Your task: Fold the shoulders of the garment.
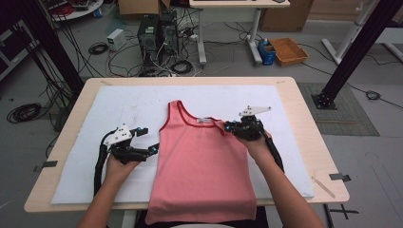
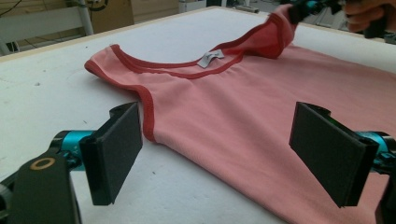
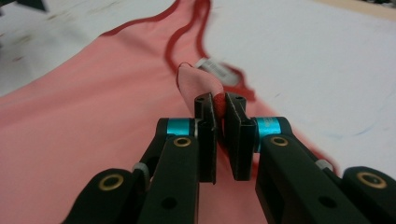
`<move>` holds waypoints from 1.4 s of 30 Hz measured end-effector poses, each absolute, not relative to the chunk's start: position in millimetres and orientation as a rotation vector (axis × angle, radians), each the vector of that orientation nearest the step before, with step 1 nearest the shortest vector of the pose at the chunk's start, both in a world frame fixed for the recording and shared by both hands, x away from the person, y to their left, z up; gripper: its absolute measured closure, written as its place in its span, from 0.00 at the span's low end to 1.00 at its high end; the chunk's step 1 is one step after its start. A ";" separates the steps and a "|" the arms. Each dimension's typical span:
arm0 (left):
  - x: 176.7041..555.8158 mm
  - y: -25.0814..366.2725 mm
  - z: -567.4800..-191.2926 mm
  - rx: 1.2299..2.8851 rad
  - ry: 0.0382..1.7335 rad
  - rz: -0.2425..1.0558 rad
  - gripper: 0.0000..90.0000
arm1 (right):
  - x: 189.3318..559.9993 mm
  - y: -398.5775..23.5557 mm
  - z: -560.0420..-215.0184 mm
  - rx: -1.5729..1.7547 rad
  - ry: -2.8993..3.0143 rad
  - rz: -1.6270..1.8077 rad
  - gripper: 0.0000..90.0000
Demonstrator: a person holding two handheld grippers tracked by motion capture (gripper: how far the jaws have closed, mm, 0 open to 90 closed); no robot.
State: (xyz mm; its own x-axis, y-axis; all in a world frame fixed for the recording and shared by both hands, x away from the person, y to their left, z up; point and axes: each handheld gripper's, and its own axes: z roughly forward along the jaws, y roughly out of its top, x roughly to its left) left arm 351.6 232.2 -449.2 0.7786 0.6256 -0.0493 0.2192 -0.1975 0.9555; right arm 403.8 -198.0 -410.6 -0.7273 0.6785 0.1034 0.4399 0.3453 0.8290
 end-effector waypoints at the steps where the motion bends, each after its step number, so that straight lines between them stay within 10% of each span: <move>1: 351.5 232.2 -449.2 1.769 0.659 0.421 0.19 | 397.4 -197.6 -413.3 0.985 2.359 1.326 0.93; 21: 350.9 231.7 -449.1 1.773 0.658 0.438 0.19 | 371.3 -187.4 -416.6 0.868 2.403 1.299 0.61; 28: 350.9 232.0 -449.2 1.766 0.662 0.436 0.19 | 378.2 -182.1 -427.8 0.859 2.465 1.247 0.91; 42: 350.8 231.8 -449.1 1.771 0.664 0.440 0.19 | 338.8 -203.3 -437.2 0.811 2.468 1.282 0.93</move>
State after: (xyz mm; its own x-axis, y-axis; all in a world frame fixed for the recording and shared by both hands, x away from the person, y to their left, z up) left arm 350.8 231.8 -449.1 0.7710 0.6358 -0.0371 0.2137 -0.2033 0.9555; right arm 338.8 -203.3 -437.2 -0.8159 0.5769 0.0379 0.3626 0.4597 0.8107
